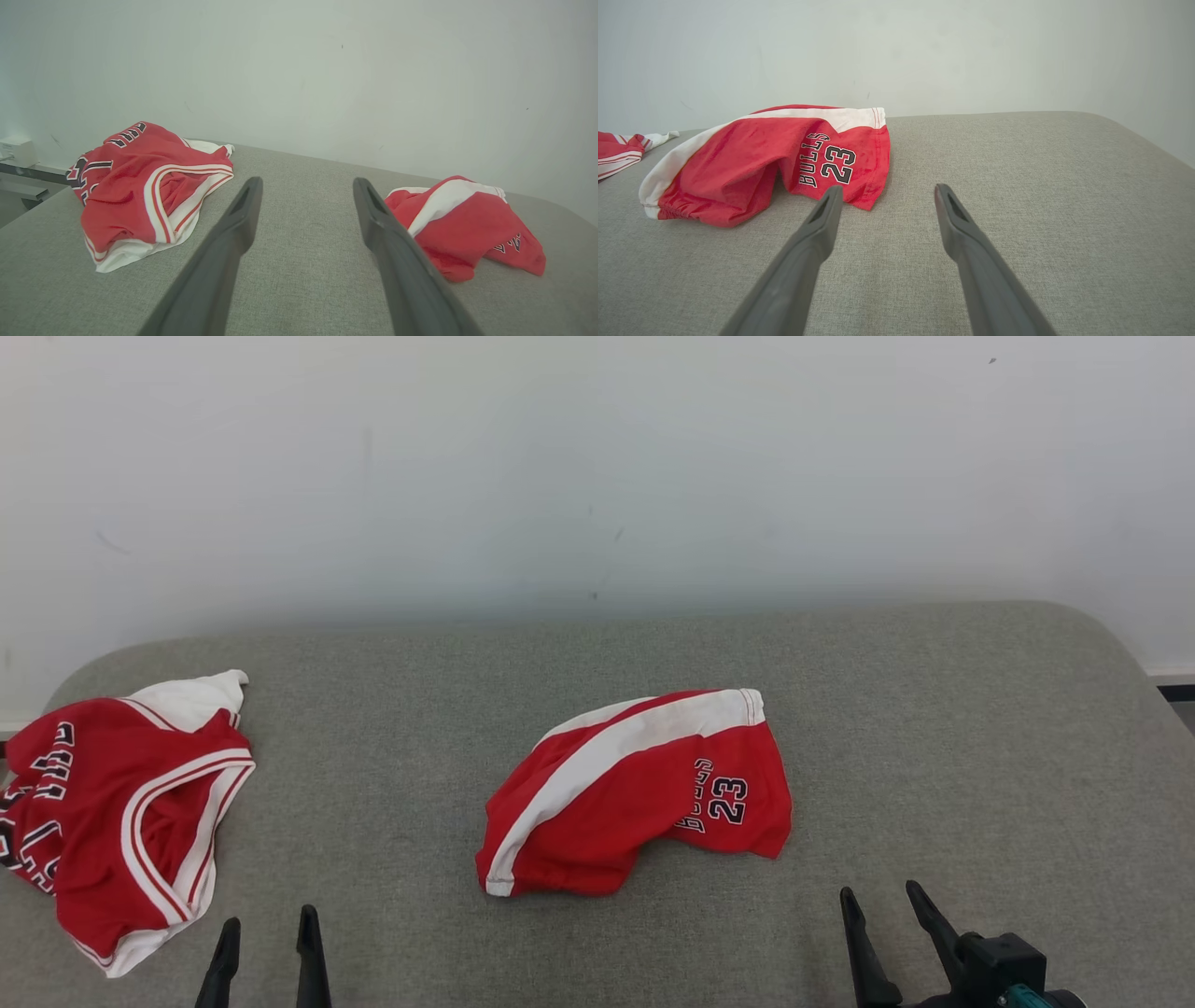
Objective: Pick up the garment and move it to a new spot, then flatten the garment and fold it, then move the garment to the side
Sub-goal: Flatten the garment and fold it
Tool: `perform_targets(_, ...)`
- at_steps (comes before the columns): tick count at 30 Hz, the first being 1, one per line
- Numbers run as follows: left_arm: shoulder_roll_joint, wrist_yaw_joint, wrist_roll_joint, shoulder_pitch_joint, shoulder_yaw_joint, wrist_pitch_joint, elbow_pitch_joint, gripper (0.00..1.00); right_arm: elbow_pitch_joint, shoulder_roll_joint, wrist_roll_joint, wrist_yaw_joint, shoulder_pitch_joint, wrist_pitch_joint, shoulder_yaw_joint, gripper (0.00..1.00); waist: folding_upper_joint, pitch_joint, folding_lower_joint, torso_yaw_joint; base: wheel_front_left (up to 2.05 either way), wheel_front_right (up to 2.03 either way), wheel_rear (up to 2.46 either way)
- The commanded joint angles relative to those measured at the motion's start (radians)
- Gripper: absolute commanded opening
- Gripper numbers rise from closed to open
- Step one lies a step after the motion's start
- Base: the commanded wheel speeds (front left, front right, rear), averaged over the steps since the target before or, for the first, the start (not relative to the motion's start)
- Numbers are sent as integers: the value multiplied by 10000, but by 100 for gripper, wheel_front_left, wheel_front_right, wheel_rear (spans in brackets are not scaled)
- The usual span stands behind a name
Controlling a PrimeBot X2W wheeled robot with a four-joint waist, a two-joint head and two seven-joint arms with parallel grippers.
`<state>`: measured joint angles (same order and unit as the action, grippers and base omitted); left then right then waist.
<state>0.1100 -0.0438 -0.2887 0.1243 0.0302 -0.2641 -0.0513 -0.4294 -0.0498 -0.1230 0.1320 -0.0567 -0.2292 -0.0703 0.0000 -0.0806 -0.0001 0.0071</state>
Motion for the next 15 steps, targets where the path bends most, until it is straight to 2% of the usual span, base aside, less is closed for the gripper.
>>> perform_targets(1,-104,135,147,61,-140,-5,-49,100,-28,-10,-15,-24,48,-33,37,100,0,-11,1,-3,0,0,0)
perform_targets(8,-388,609,514,-166,-481,-4,-278,100,-41,-10,25,-24,-84,-37,33,100,0,4,1,-80,0,0,0)
perform_targets(15,-514,861,705,-343,-590,-4,-498,100,-51,-10,-124,-26,-239,-21,24,100,0,88,1,-122,0,0,0)
